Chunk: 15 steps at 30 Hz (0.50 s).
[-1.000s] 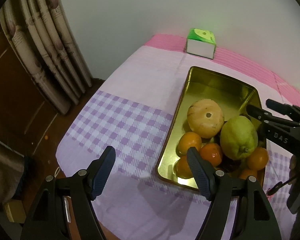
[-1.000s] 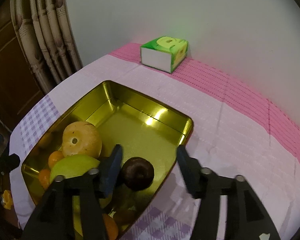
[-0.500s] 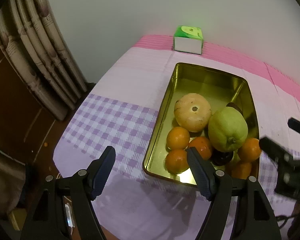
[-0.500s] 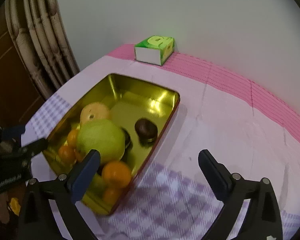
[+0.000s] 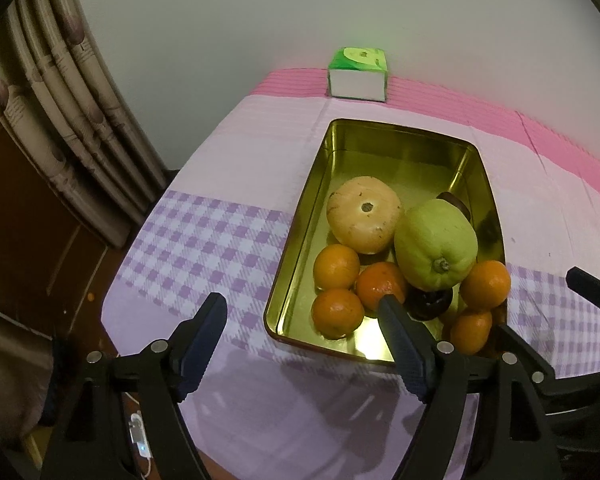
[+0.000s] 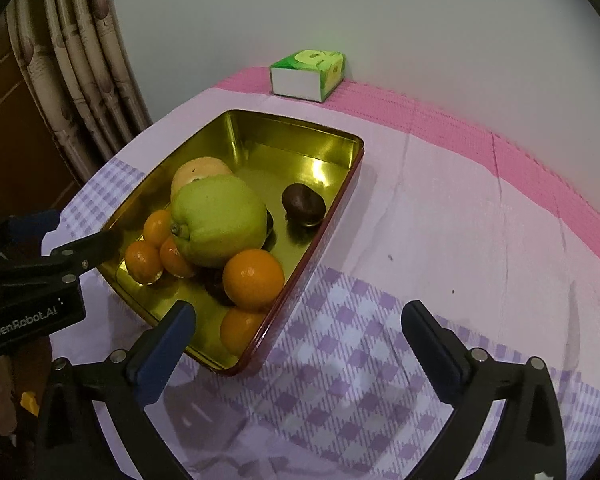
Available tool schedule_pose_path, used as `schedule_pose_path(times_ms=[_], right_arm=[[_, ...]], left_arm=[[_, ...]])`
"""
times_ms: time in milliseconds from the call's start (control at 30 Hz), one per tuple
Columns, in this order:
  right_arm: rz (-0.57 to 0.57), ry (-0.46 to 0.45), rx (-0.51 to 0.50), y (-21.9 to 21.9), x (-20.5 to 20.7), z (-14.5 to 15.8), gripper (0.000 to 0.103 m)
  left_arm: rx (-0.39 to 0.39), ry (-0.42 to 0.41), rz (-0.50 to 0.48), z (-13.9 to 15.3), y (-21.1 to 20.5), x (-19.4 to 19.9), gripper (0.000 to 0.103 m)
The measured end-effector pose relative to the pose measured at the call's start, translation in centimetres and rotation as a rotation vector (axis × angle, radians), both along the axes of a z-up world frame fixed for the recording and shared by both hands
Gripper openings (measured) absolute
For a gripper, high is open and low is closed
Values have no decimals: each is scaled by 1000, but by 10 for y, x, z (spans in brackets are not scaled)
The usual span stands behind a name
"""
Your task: Organize fruits
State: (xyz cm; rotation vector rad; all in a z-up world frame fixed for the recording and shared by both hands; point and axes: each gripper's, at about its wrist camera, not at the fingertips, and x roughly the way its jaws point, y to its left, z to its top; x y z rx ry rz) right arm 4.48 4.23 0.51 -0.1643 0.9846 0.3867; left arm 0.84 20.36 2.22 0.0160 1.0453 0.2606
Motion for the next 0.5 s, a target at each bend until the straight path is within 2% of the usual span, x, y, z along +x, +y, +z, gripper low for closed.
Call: schedule_pose_path(times_ms=[500], right_arm=[[16, 36, -24, 5, -4, -11, 102]], left_arm=[[6, 10, -8, -2, -3, -1, 78]])
